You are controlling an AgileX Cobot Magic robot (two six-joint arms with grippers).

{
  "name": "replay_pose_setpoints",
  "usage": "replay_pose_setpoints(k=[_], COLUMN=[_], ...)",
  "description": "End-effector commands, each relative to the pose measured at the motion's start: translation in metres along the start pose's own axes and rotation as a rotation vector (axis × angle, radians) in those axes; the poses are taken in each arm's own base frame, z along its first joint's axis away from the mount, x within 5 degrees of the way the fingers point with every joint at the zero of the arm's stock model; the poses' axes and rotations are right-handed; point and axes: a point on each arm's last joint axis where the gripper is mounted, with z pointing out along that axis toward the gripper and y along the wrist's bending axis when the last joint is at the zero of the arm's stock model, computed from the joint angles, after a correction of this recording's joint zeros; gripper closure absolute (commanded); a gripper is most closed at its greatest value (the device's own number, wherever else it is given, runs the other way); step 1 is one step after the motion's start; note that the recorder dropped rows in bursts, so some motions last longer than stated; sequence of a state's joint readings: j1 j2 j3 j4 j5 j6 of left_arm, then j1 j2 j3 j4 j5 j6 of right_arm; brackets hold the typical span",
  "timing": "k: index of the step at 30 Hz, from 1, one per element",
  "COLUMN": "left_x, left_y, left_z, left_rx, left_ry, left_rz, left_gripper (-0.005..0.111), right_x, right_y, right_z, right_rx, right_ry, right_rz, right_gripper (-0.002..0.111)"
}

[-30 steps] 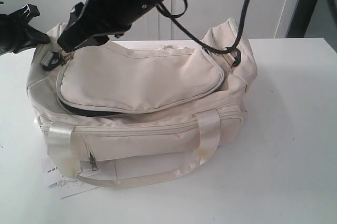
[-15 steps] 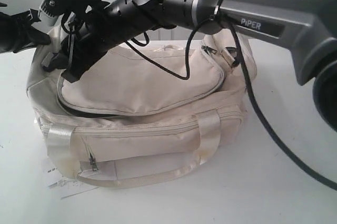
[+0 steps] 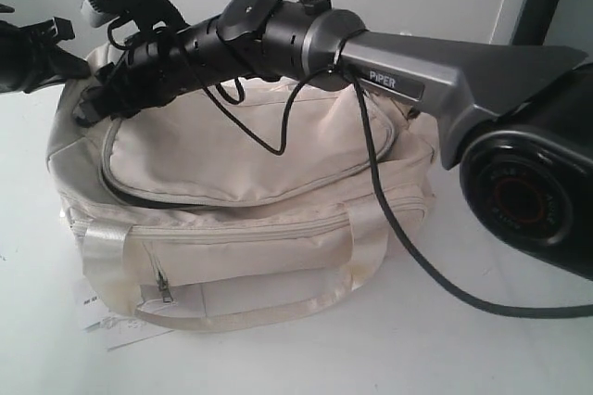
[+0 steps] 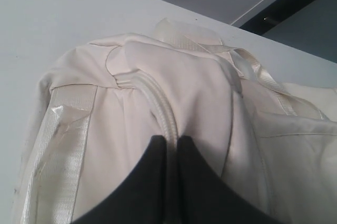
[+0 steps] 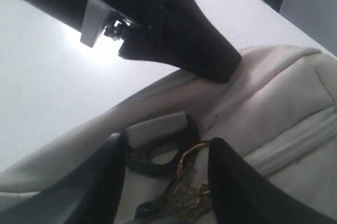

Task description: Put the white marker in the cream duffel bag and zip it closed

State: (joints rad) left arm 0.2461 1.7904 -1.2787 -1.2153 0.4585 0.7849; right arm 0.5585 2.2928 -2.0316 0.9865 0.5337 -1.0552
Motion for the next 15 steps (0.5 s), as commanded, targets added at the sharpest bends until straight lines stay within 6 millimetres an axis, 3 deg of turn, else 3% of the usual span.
replay_pose_setpoints(k=[1, 10, 13, 15], left_x=[0.0, 0.0, 0.0, 0.0], left_y=[-0.003, -0.003, -0.003, -0.003], left_z=[0.0, 0.0, 0.0, 0.0], left_rx=[0.039, 0.04, 0.04, 0.039], left_ry=[0.009, 0.01, 0.01, 0.009], left_rz=[-0.01, -0.002, 0.01, 0.01], left_gripper=[0.107, 0.107, 0.107, 0.107], right_x=[-0.002, 0.011, 0.01, 0.009], right_y=[-0.005, -0.005, -0.004, -0.002], right_z=[0.005, 0.015, 0.014, 0.013], right_rx=[0.026, -0.018, -0.033, -0.049], right_ry=[-0.013, 0.054, 0.059, 0.065], right_rz=[-0.024, -0.068, -0.068, -0.07], right_gripper=[0.061, 0.065, 0.078, 0.093])
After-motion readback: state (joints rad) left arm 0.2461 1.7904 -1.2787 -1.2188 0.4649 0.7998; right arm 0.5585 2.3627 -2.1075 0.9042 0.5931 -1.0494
